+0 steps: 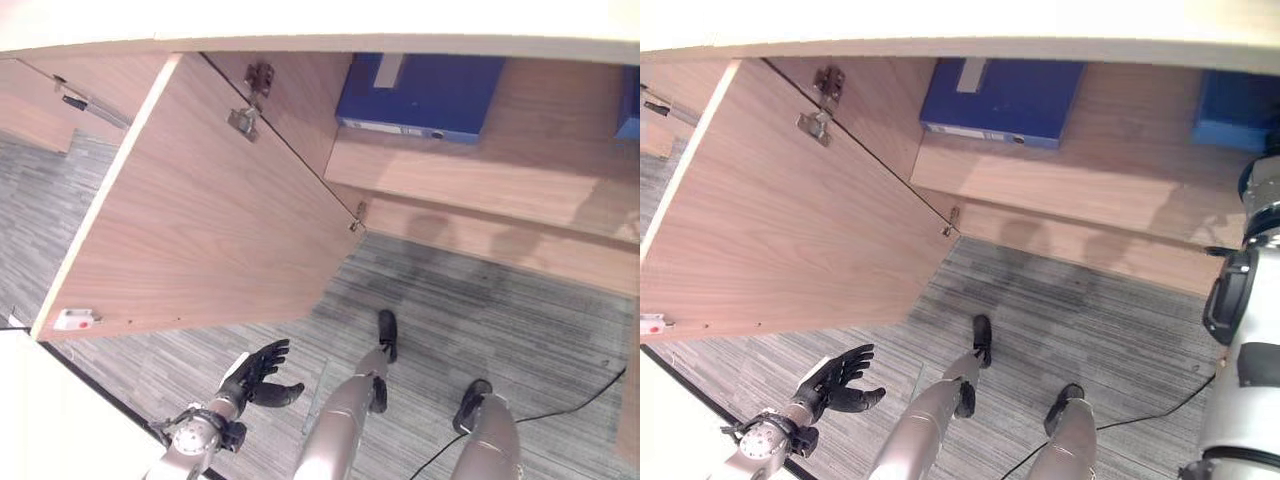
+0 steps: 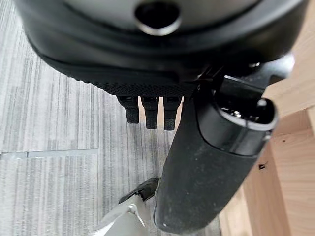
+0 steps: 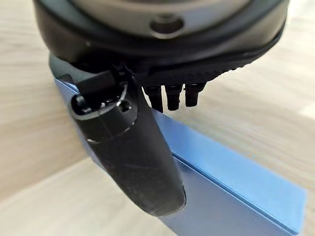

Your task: Put the empty folder in the office cabinet

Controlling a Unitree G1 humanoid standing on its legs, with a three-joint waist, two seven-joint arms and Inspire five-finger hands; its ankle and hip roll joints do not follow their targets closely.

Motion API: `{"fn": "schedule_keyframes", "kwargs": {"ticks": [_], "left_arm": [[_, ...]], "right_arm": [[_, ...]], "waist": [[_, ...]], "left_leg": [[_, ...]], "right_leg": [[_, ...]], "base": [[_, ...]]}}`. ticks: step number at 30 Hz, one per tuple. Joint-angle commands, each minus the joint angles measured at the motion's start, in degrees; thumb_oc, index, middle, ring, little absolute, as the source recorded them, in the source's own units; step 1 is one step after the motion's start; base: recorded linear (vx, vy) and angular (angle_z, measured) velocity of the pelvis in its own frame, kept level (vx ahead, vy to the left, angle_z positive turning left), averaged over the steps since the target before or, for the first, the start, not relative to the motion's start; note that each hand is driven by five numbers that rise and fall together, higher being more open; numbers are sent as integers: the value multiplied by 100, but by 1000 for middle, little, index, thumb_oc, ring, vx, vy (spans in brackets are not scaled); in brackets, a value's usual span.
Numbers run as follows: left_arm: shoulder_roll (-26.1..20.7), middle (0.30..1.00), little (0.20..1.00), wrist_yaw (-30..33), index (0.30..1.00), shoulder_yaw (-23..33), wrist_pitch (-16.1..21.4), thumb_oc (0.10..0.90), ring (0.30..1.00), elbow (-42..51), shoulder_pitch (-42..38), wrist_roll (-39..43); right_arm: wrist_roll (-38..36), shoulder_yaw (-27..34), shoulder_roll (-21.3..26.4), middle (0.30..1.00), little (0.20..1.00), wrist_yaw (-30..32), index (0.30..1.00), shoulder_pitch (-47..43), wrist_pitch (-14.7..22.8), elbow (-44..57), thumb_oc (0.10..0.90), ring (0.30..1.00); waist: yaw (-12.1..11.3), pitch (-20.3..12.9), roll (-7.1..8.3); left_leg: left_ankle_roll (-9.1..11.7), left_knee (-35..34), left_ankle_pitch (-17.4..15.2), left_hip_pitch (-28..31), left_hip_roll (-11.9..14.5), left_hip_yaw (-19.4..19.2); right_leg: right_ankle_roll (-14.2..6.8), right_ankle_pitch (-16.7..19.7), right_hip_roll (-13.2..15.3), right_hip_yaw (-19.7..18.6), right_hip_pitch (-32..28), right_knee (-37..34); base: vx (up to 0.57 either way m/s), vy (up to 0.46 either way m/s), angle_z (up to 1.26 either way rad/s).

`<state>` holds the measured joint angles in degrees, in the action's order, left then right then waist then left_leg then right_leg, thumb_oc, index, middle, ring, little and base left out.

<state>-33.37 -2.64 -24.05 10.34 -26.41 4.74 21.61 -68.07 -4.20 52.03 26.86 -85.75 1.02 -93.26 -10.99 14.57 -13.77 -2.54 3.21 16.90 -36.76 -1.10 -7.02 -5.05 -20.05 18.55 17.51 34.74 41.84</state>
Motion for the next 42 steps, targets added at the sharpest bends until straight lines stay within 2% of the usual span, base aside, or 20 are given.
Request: {"fn": "schedule_keyframes", "kwargs": {"ticks": [1, 7, 11, 19, 25, 28, 32, 34, 35, 38, 39, 40, 41, 42], "left_arm": [[-194, 900, 900, 144, 900, 193, 95, 800, 900, -375, -160, -114], [-8, 900, 900, 210, 900, 246, 40, 800, 900, -515, -179, -159], [160, 900, 900, 353, 900, 281, -2, 800, 900, -721, -212, -150], [455, 900, 900, 514, 900, 256, 8, 800, 900, -944, -237, -27], [577, 900, 900, 515, 900, 245, 16, 800, 900, -933, -269, 65], [622, 900, 900, 524, 900, 287, 29, 800, 900, -928, -281, 144], [757, 900, 900, 430, 900, 402, 31, 800, 900, -963, -271, 269], [777, 900, 900, 405, 900, 435, 16, 800, 900, -998, -263, 283], [847, 900, 900, 349, 900, 497, -15, 800, 900, -1122, -256, 284], [872, 900, 900, 316, 900, 598, -48, 800, 900, -1238, -202, 280], [931, 900, 900, 291, 900, 754, -89, 800, 900, -1366, -100, 300], [948, 900, 900, 277, 900, 857, -111, 800, 900, -1429, -9, 324], [957, 900, 900, 306, 900, 929, -116, 800, 900, -1469, -15, 338], [984, 900, 900, 319, 900, 1024, -148, 800, 900, -1516, 5, 347]], "right_arm": [[391, -445, 438, 900, 900, -259, 900, -370, 143, 476, 800, 900], [607, -296, 300, 900, 900, -294, 900, 1, 32, 443, 800, 900], [463, 285, -261, 900, 900, -167, 900, 654, 135, 471, 800, 900], [562, 616, -922, 900, 900, -86, 900, 1269, 179, 547, 800, 900], [562, 836, -1060, 900, 900, -122, 900, 1695, 214, 552, 800, 900], [491, 849, -1130, 900, 900, -183, 900, 1849, 331, 780, 800, 900], [235, 940, -1483, 900, 900, -543, 900, 2501, 897, 1634, 800, 900], [192, 1000, -1551, 900, 900, -609, 900, 2665, 959, 1750, 800, 900], [35, 1148, -1776, 900, 900, -780, 900, 3049, 1135, 2007, 800, 900], [22, 1198, -2076, 900, 900, -921, 900, 3508, 1251, 2280, 800, 900], [-8, 1255, -2440, 900, 900, -1078, 900, 4008, 1331, 2629, 800, 900], [-1, 1241, -2661, 900, 900, -1131, 900, 4345, 1402, 2891, 800, 900], [45, 1270, -2745, 900, 900, -1190, 900, 4559, 1454, 3162, 800, 900], [70, 1225, -2890, 900, 900, -1259, 900, 4860, 1452, 3464, 800, 900]], "waist": [[-212, -155, 214], [-222, -91, 212], [-149, 8, 220], [-66, 155, 232], [-2, 196, 155], [-5, 231, 131], [88, 302, 161], [114, 301, 180], [188, 293, 218], [266, 281, 297], [344, 323, 386], [395, 385, 441], [411, 504, 467], [455, 569, 552]], "left_leg": [[822, 638, -1993, 729, 280, 10], [848, 396, -1877, 997, 342, 23], [852, 254, -1827, 1230, 401, 11], [869, 27, -1721, 1490, 464, -8], [892, -110, -1652, 1691, 505, 12], [885, -10, -1710, 1686, 507, -1], [879, 302, -1879, 1723, 570, -65], [883, 343, -1905, 1755, 588, -78], [895, 420, -1947, 1830, 629, -97], [932, 544, -1988, 1967, 694, -128], [983, 845, -1977, 2034, 760, -139], [1039, 1169, -1944, 2036, 819, -130], [1105, 1605, -1411, 1830, 908, -157], [1241, 1976, -1291, 1733, 989, -100]], "right_leg": [[-165, 539, -262, 46, -138, -1604], [-151, 610, -333, 124, -396, -1803], [-133, 644, -449, 127, -674, -2032], [-105, 717, -560, 128, -928, -2299], [-74, 709, -579, 141, -1099, -2389], [-62, 682, -568, 110, -1087, -2311], [-45, 615, -582, 8, -1135, -2170], [-32, 604, -605, -1, -1192, -2197], [-15, 602, -654, -29, -1318, -2250], [38, 584, -759, -65, -1629, -2472], [89, 569, -856, -72, -1978, -2728], [152, 548, -929, -77, -2223, -2932], [231, 670, -946, 8, -2302, -2994], [291, 534, -994, -47, -2483, -3035]], "base": [[20, -29, 7], [3, -5, -2], [2, -14, -5], [-19, -11, -7], [-23, -13, -8], [-36, -18, 1], [-47, -34, -1], [-10, -48, -8], [-2, -41, -17], [9, -86, -17], [21, -145, -16], [-92, -146, -9], [-33, -156, -6], [-49, -149, -15]]}}
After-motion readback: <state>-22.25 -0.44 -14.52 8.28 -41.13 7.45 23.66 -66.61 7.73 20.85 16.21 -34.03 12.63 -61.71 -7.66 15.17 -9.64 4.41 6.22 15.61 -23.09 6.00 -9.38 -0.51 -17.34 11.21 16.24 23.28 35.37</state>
